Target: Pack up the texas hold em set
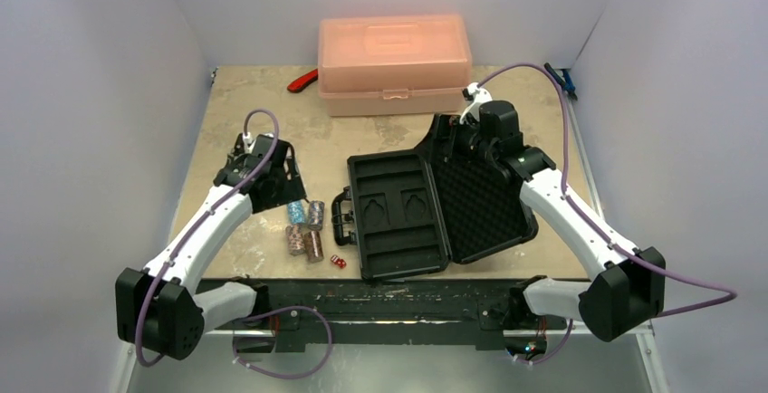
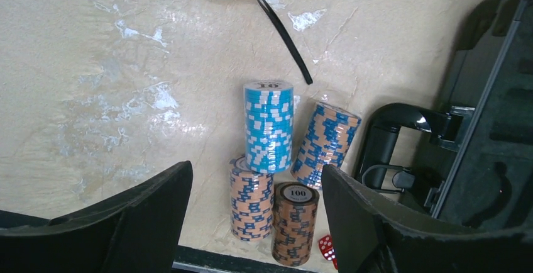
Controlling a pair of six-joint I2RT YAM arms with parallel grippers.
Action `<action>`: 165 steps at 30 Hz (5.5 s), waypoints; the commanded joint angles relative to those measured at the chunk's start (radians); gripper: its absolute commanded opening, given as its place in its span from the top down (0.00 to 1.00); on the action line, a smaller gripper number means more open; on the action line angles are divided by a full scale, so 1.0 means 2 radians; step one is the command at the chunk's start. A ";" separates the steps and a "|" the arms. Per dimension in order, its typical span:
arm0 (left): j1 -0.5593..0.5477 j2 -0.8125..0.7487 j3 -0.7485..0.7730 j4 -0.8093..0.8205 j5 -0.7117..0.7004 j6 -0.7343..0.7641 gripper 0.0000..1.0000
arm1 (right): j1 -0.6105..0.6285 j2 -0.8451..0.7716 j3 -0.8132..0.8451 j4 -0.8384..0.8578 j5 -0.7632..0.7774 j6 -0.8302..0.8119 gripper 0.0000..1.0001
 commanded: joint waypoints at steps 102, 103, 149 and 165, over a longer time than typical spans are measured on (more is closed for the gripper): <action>0.012 0.215 0.014 0.104 0.010 -0.004 0.56 | 0.007 -0.010 -0.019 0.019 -0.055 -0.022 0.01; 0.012 0.216 0.014 0.105 0.010 -0.002 0.59 | 0.007 -0.010 -0.019 0.018 -0.055 -0.022 0.01; 0.011 -0.064 0.023 0.131 0.175 -0.031 1.00 | 0.136 -0.036 -0.083 0.261 -0.054 0.125 0.01; 0.011 -0.092 0.027 0.149 0.238 -0.056 1.00 | 0.227 0.073 -0.049 0.322 -0.006 0.152 0.05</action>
